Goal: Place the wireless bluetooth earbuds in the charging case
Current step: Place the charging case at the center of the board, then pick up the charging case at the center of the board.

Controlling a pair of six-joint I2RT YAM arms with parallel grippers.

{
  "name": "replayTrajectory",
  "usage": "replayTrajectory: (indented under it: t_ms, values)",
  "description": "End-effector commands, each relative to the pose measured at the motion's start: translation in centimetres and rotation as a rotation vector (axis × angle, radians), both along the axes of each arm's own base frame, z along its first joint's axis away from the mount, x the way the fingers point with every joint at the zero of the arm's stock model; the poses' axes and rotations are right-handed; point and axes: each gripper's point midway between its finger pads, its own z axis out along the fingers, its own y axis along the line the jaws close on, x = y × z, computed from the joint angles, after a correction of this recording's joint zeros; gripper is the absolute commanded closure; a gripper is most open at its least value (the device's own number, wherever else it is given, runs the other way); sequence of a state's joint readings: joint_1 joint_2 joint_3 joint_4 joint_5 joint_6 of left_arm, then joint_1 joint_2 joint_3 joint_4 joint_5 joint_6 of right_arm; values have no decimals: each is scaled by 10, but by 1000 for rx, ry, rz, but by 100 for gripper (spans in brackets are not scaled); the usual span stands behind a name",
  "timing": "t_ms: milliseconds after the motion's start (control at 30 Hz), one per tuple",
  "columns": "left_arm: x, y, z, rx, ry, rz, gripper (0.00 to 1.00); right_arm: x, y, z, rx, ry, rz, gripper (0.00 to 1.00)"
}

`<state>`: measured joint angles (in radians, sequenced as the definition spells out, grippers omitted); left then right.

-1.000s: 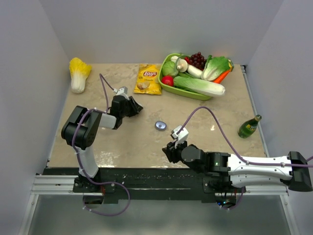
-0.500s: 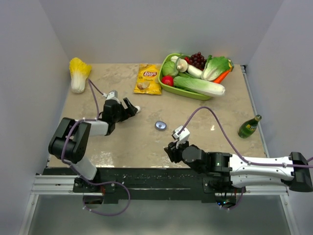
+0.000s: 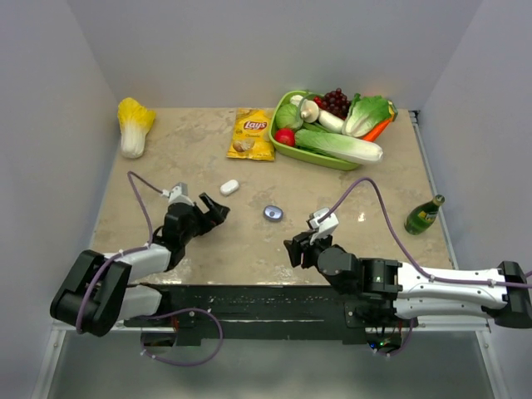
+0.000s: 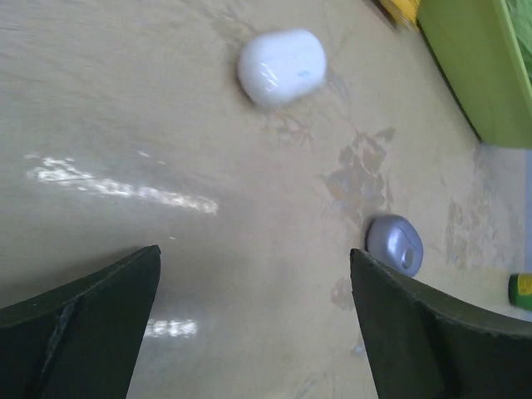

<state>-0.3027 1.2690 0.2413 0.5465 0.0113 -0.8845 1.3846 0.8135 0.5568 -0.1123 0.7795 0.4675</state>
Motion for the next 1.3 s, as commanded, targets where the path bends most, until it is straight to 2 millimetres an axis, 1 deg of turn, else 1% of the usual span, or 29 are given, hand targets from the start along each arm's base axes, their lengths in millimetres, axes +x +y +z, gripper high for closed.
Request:
replayTrajectory:
  t_ms: [0,33,100,133,200,233,267,300,333,367,400,433,467,633,700,733,767,833,867,900,933,967,1000,1067,1100,1167,1233,1267]
  values:
    - [6,-63,57,61,-172,-146,0,9,-7,3,44,4,-106,41]
    - [8,-76,70,80,-202,-163,0,10,-8,3,45,5,-119,41]
    - [-1,-94,72,133,-229,-182,1,12,-8,5,36,5,-127,41]
    - [-1,-99,75,135,-244,-176,2,11,-7,7,38,6,-126,41]
    - [-5,-106,64,171,-229,-196,2,12,-8,9,36,7,-128,41]
    - [-4,-111,61,191,-201,-216,1,10,-7,10,36,10,-121,41]
    - [-4,-114,46,242,-160,-251,1,11,-8,10,35,11,-121,41]
    - [-5,-119,40,272,-130,-279,1,10,-9,11,33,12,-119,41]
    - [-3,-124,40,333,-100,-310,1,9,-9,10,32,14,-115,41]
    - [-4,-126,24,386,-57,-329,0,9,-10,11,33,14,-113,41]
    - [-5,-131,22,428,-49,-339,0,9,-13,12,33,14,-116,41]
    - [-3,-136,24,459,-39,-354,0,8,-13,12,32,16,-115,41]
    - [-5,-140,16,485,-22,-369,0,8,-15,13,28,17,-116,41]
    - [-5,-160,20,521,-47,-417,0,6,-23,22,54,12,-115,41]
    - [-5,-164,15,539,-36,-429,0,6,-26,23,53,11,-114,41]
    - [-2,-167,17,549,-32,-428,0,6,-28,25,58,9,-117,41]
    - [-1,-168,10,568,-13,-435,0,6,-28,24,58,9,-114,41]
    - [3,-172,9,601,-8,-434,0,5,-30,24,57,9,-113,41]
    - [4,-174,1,624,6,-438,0,5,-30,25,60,10,-109,41]
    - [5,-178,0,633,1,-440,0,5,-30,23,57,11,-109,41]
    - [4,-177,-3,663,19,-451,0,4,-29,22,57,14,-104,41]
    - [3,-179,-10,682,32,-458,0,4,-29,22,57,15,-101,41]
    - [6,-182,-9,685,29,-453,0,4,-30,21,56,15,-101,41]
    - [5,-180,-18,709,53,-445,0,4,-30,21,53,15,-101,41]
    - [8,-181,-18,713,56,-437,0,4,-30,22,55,14,-100,41]
    - [7,-179,-25,731,79,-430,0,4,-31,22,55,11,-101,41]
    - [10,-180,-25,737,82,-422,0,4,-32,23,55,7,-99,41]
    - [10,-180,-29,741,92,-424,0,4,-32,23,55,6,-100,41]
